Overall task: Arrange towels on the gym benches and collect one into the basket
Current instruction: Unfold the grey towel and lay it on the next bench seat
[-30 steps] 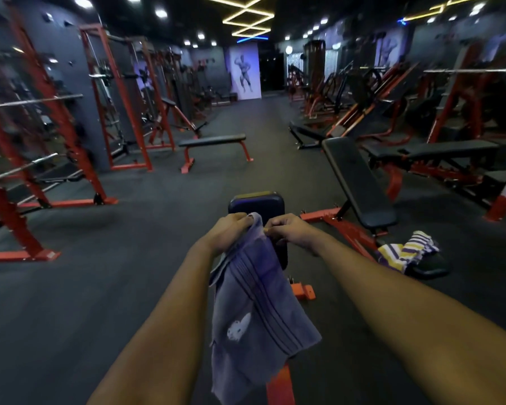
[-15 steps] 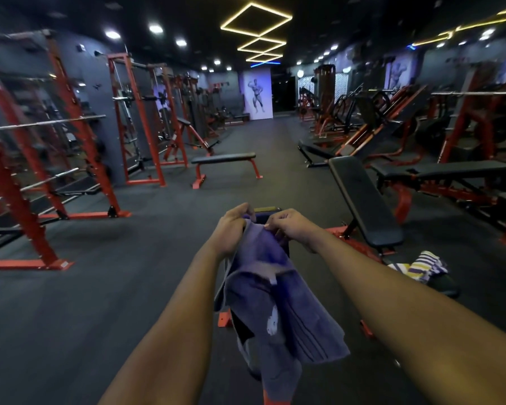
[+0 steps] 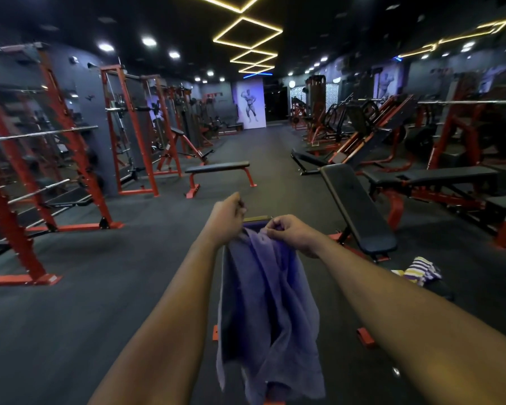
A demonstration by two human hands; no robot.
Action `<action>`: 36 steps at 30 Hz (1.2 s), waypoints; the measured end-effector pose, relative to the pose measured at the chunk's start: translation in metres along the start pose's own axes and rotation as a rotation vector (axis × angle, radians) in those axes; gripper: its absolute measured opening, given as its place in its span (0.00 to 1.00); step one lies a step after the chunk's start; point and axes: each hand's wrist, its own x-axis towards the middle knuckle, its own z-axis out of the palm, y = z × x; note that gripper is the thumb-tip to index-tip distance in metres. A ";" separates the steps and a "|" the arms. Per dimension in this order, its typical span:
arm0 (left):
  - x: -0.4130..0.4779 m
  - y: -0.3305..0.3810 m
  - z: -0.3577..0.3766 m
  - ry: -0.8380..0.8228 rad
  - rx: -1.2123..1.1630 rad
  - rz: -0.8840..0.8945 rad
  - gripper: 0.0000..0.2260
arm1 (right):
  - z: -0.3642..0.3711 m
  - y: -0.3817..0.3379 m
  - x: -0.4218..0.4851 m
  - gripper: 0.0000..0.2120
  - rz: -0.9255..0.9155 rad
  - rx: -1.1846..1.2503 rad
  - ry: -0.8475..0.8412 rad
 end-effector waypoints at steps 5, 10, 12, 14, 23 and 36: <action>0.014 0.017 -0.015 -0.182 -0.011 -0.080 0.03 | 0.000 0.013 0.007 0.07 -0.046 0.010 0.128; -0.013 0.008 0.014 -0.399 -0.077 -0.286 0.20 | -0.003 -0.003 0.026 0.05 -0.081 -0.034 0.255; -0.017 0.002 0.026 -0.443 -0.164 -0.305 0.25 | -0.009 -0.009 0.030 0.05 -0.092 -0.048 0.280; -0.016 0.000 0.039 -0.407 -0.131 -0.251 0.22 | -0.012 -0.012 0.032 0.05 -0.100 -0.051 0.295; 0.028 0.003 0.028 0.050 0.064 0.023 0.10 | -0.046 0.014 0.008 0.14 0.157 -0.322 0.012; 0.050 -0.003 -0.021 0.545 0.052 -0.043 0.13 | -0.004 0.071 -0.002 0.03 0.481 -0.572 0.214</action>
